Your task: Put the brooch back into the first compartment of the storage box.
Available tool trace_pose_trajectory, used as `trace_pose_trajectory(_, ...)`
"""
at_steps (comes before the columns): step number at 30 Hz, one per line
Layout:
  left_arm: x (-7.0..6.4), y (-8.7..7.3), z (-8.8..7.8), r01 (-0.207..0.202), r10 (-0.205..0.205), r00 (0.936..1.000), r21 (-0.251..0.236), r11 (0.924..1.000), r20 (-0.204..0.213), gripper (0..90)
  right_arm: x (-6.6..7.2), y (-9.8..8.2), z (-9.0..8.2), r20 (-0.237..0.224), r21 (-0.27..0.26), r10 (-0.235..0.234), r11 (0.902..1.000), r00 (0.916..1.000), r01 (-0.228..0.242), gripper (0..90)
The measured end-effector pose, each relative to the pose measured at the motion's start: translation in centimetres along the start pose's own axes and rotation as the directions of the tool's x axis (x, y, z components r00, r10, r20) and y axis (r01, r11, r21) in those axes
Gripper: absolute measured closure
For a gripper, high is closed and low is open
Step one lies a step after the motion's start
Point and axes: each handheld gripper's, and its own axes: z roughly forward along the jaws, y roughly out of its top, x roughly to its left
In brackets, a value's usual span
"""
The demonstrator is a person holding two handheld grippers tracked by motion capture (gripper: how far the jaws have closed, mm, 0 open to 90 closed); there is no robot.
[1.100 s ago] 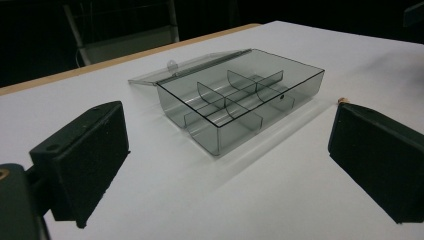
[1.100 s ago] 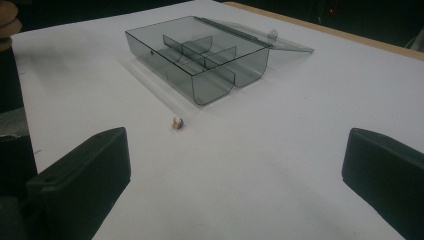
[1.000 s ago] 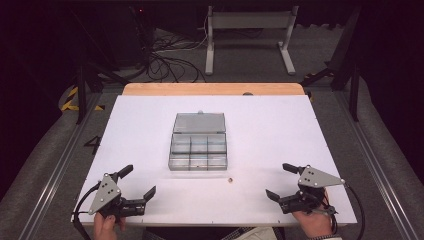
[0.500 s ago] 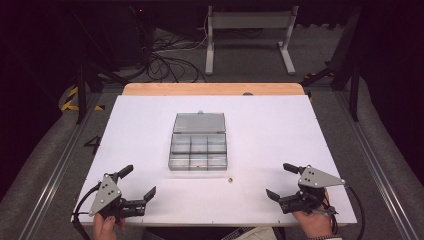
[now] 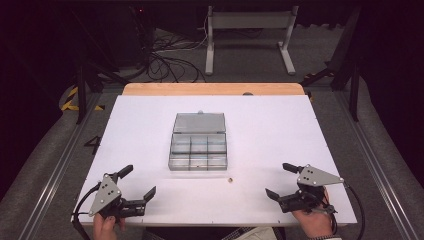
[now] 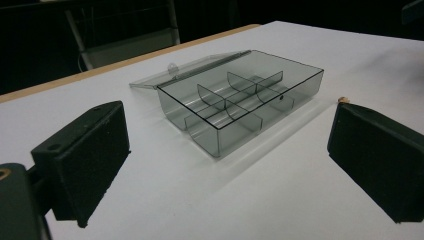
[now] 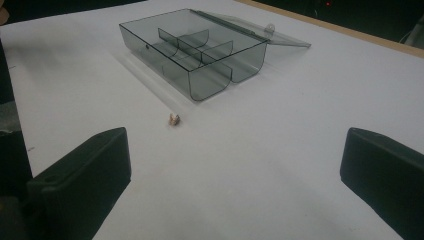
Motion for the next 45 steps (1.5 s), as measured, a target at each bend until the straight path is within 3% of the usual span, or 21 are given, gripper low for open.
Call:
trace_pose_trajectory(27,-0.1,0.0,0.1,-0.002,0.002,1.0,0.006,1.0,0.002,3.8,0.3,3.5,3.8,-0.075,0.056,-0.059,0.9965,0.9955,0.063,0.8)
trace_pose_trajectory(45,-0.1,0.0,0.1,-0.003,0.003,1.0,0.008,1.0,0.007,3.9,0.8,4.9,5.0,-0.096,0.096,-0.058,0.9931,0.9937,0.067,1.3)
